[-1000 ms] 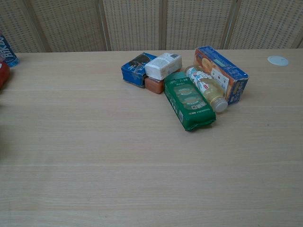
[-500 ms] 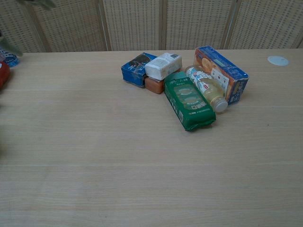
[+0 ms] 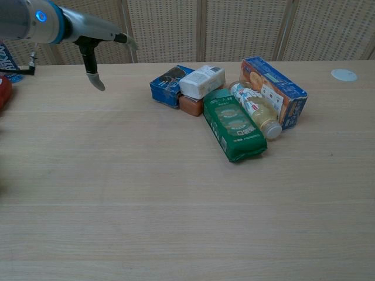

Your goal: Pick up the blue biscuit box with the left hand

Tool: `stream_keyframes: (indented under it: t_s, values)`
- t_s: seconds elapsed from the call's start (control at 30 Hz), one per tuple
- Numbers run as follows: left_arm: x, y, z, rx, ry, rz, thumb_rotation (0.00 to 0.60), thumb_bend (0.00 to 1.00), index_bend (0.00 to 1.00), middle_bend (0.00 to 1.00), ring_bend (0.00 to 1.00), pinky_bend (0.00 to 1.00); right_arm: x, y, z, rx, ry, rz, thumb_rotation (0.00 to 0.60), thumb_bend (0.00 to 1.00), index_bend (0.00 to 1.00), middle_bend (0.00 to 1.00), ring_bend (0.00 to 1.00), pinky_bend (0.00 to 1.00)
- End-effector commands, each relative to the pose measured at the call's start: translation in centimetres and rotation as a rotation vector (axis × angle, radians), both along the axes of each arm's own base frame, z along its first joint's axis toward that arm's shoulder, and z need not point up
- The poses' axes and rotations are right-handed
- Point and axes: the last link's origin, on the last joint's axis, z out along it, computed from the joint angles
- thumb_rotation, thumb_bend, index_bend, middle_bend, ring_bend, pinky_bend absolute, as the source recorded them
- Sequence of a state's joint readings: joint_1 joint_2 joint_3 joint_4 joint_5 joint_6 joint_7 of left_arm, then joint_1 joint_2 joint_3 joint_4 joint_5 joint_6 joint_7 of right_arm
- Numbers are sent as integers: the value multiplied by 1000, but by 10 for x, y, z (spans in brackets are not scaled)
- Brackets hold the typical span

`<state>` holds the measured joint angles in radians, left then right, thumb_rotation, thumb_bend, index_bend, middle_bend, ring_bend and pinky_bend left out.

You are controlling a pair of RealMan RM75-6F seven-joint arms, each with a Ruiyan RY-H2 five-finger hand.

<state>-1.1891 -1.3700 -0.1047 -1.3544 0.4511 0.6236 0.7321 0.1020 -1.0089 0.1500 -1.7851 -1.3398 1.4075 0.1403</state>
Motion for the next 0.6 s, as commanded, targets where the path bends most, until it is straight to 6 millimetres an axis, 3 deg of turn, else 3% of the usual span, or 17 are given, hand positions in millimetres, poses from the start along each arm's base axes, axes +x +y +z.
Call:
stream_keyframes:
  t_s: [0.03, 0.6]
  values:
    - [10, 7, -19, -17, 39, -9, 600, 0, 0, 0, 0, 0, -2, -2, 0, 0, -1, -6, 524, 0, 0, 0, 0, 0]
    - [30, 41, -80, -18, 139, 3, 600, 0, 0, 0, 0, 0, -10, -6, 1, 2, -13, -39, 528, 0, 0, 0, 0, 0]
